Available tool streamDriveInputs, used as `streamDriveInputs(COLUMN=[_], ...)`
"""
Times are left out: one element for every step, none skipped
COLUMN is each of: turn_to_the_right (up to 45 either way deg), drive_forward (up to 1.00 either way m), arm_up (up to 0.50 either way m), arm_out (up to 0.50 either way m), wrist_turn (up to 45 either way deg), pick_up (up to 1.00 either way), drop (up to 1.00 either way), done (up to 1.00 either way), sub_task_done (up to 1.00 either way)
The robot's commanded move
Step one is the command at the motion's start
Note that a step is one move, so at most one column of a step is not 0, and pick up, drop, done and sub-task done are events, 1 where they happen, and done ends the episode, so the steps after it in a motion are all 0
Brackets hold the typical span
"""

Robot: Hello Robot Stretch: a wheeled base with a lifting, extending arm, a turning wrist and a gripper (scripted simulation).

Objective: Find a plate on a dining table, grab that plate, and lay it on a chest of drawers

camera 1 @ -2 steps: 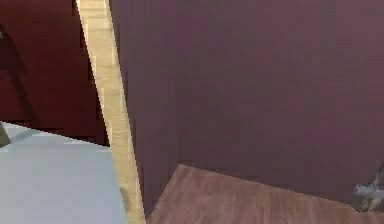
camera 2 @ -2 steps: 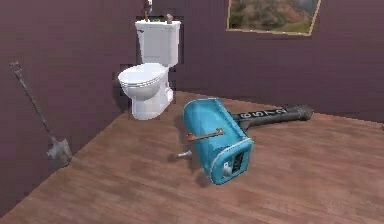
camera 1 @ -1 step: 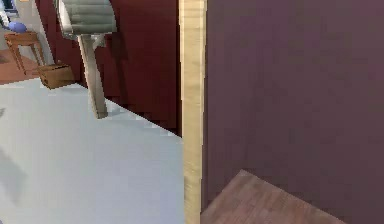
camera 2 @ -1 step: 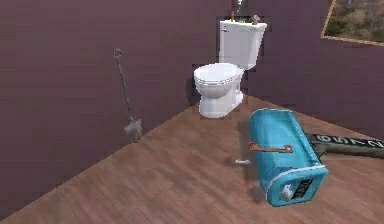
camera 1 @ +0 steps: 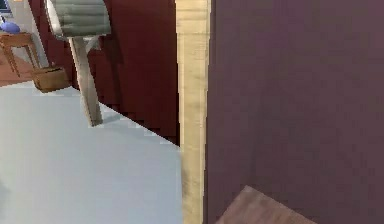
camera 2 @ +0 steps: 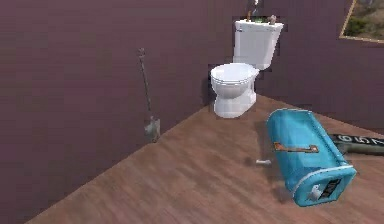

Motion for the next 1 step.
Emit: streamDriveInputs(turn_to_the_right=[-33.0], drive_forward=[0.0], arm_up=[0.0], arm_out=[0.0], wrist_turn=[0.0], pick_up=[0.0], drop=[0.0], done=[0.0], sub_task_done=[0.0])
